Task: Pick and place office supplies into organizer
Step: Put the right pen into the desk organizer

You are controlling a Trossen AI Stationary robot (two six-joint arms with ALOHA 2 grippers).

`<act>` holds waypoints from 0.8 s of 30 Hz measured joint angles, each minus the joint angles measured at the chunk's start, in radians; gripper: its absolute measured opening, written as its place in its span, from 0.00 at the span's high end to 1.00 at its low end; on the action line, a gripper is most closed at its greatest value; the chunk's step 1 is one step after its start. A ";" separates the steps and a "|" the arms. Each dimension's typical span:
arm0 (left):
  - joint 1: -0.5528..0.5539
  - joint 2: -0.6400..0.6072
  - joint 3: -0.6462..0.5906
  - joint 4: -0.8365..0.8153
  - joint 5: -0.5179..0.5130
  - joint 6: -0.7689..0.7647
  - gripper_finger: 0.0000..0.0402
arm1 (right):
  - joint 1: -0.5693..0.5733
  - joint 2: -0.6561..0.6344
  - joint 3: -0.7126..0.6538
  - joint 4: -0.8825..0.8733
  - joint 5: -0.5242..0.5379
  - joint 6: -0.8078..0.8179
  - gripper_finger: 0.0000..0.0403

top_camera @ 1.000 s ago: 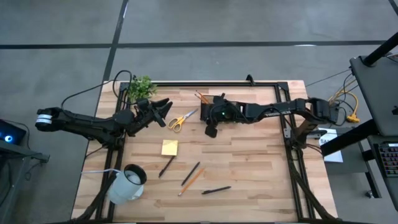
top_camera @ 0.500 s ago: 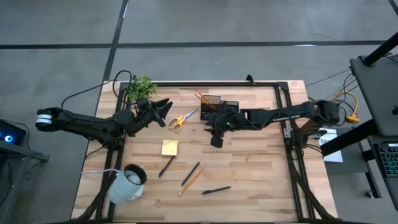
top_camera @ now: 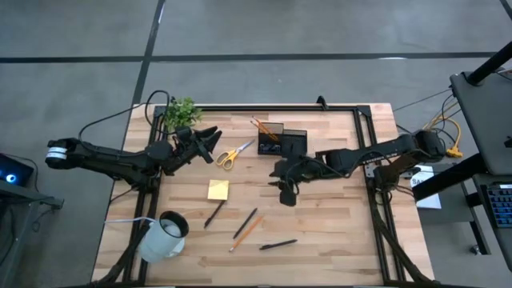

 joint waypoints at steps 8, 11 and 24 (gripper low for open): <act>0.000 0.000 0.000 0.001 0.000 0.000 0.61 | 0.099 0.001 0.000 -0.003 0.000 0.049 0.68; 0.000 0.000 0.000 0.000 0.000 0.000 0.61 | 0.139 0.001 0.000 -0.003 0.000 0.072 0.68; 0.000 0.000 0.000 0.000 0.000 0.001 0.61 | 0.323 0.001 0.000 -0.079 0.000 0.236 0.68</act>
